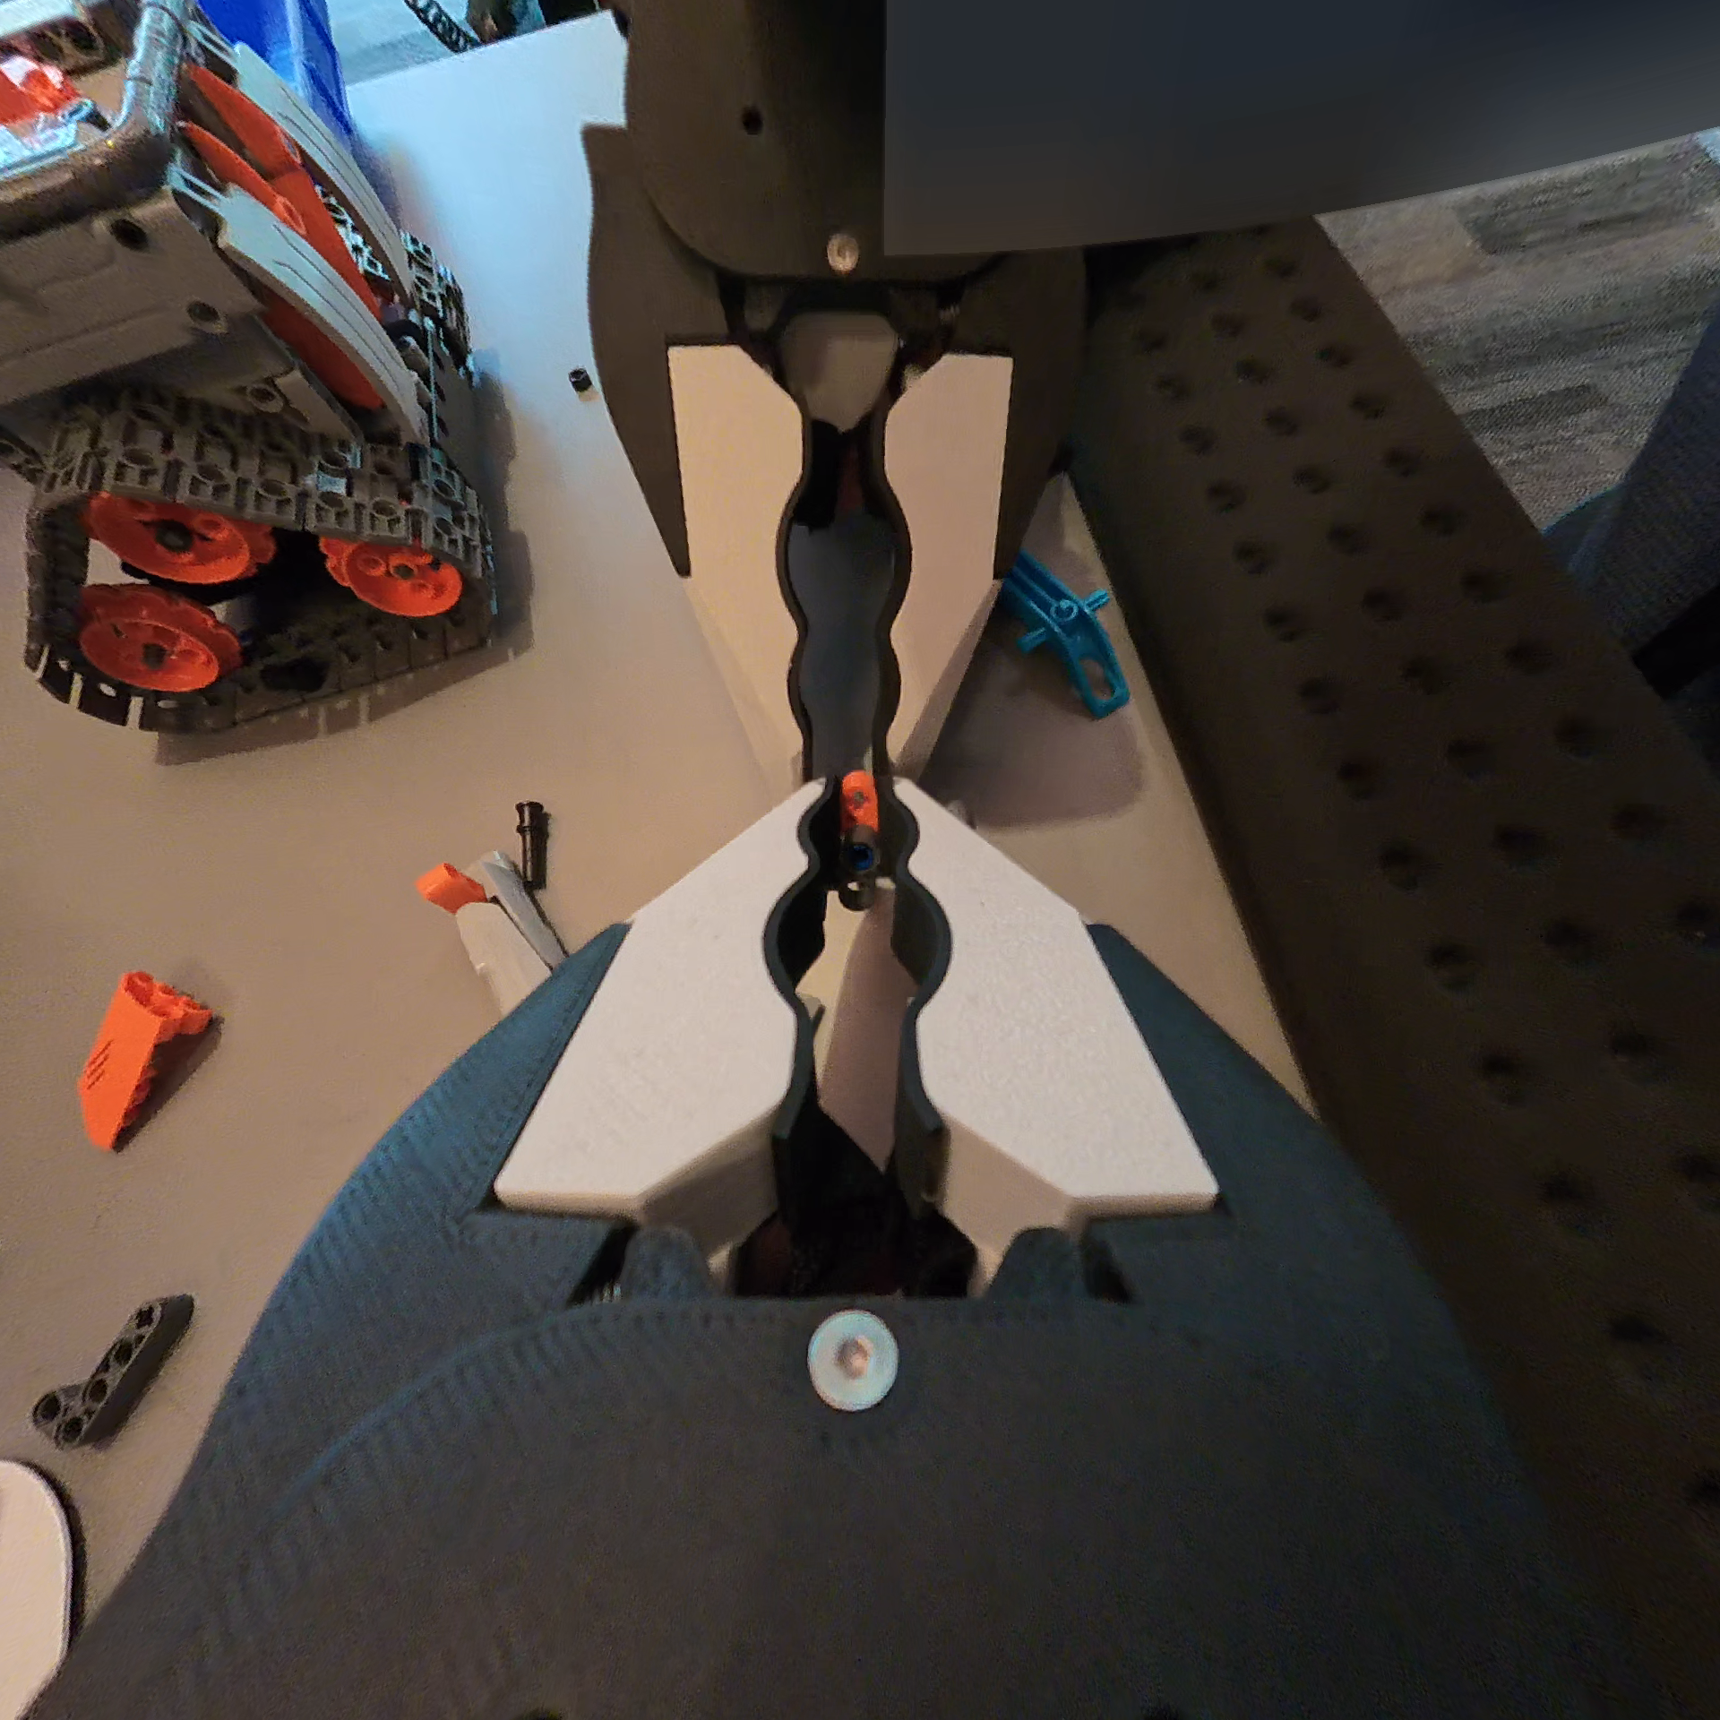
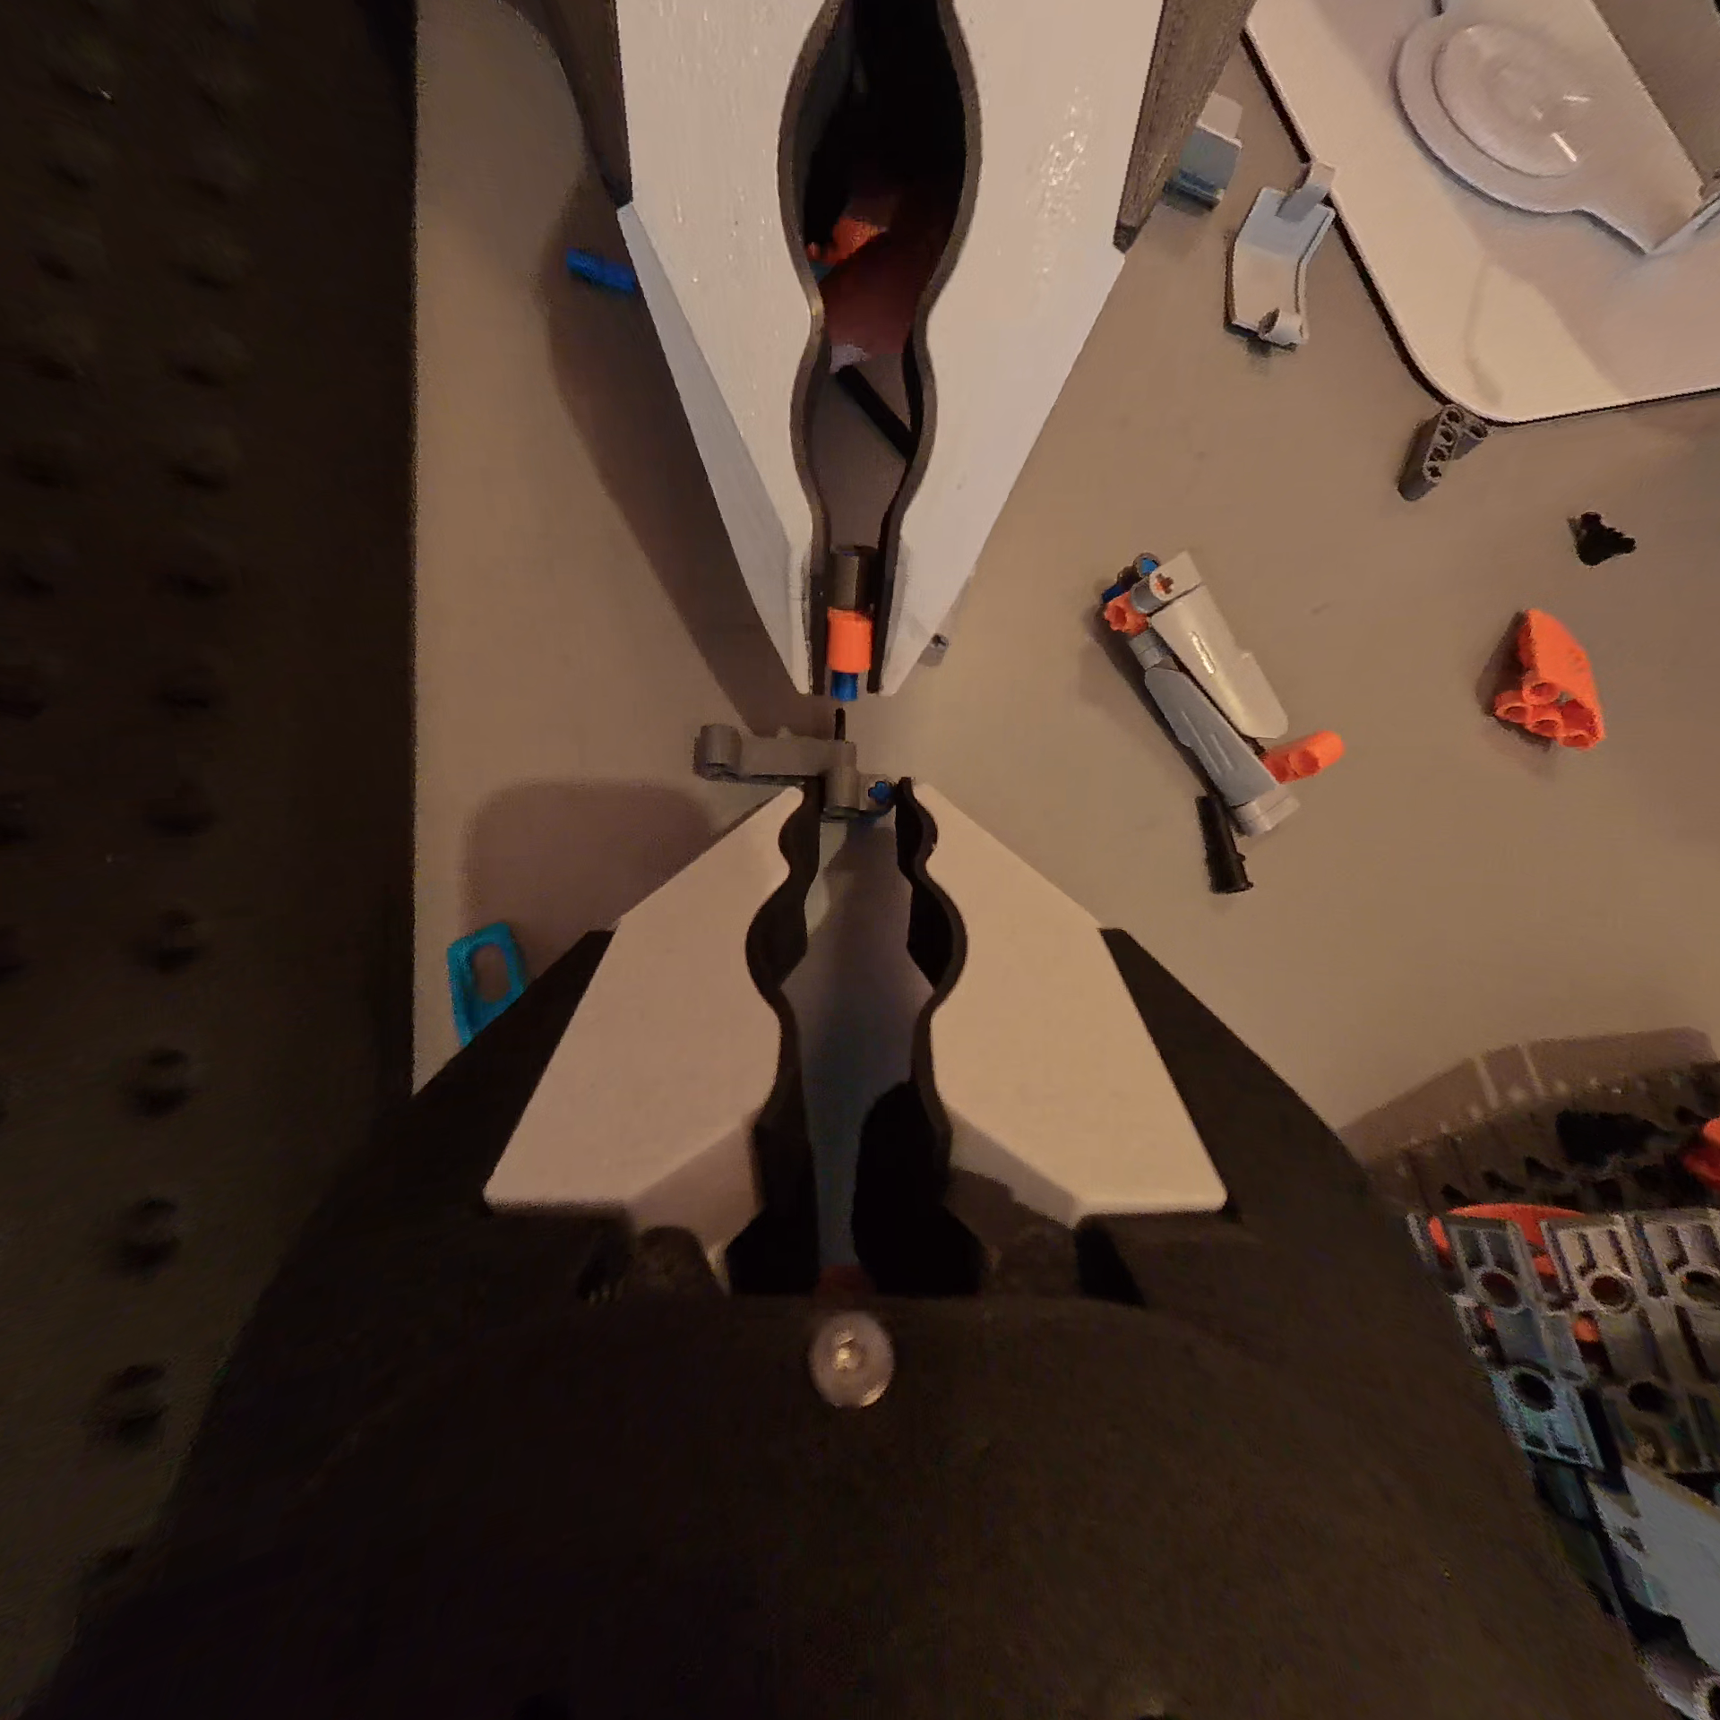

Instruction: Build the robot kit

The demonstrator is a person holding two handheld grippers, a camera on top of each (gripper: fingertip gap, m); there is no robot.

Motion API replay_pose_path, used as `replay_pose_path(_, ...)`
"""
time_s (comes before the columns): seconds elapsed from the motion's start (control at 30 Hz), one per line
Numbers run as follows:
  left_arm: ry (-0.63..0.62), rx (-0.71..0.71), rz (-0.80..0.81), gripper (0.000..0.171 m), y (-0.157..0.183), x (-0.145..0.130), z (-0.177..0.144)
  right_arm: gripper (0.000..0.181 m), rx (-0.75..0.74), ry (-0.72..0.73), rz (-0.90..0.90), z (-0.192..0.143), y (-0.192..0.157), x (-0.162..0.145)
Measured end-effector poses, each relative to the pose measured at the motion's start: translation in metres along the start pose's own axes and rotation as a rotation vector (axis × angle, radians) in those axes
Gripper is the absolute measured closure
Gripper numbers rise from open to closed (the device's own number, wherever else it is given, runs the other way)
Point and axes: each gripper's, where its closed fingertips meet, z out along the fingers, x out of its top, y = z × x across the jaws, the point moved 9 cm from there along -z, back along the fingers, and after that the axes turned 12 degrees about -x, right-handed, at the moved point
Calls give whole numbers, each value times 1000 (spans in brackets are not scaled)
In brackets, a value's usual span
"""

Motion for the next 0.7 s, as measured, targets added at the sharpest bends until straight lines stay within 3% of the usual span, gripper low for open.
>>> replay_pose_path(0.2, 7, 10, -16, 166, 0, -2, -2, 166, -34, -34, -54, -6, -1, -6)
replay_pose_path(0.33, 12, 29, -14, 166, 0, -2, 0, 148, -38, -38, -44, -13, 2, -6)
replay_pose_path(0.4, 5, 59, 16, 166, 1, 1, 2, 146, -61, 13, -16, -20, 7, 0)
replay_pose_path(0.5, 8, 95, 68, 166, 3, 7, 3, 161, -61, 155, 57, -33, 11, 14)
replay_pose_path(0.7, 261, 91, 18, 167, -2, 20, -17, 164, -75, 215, 51, -34, 6, 19)
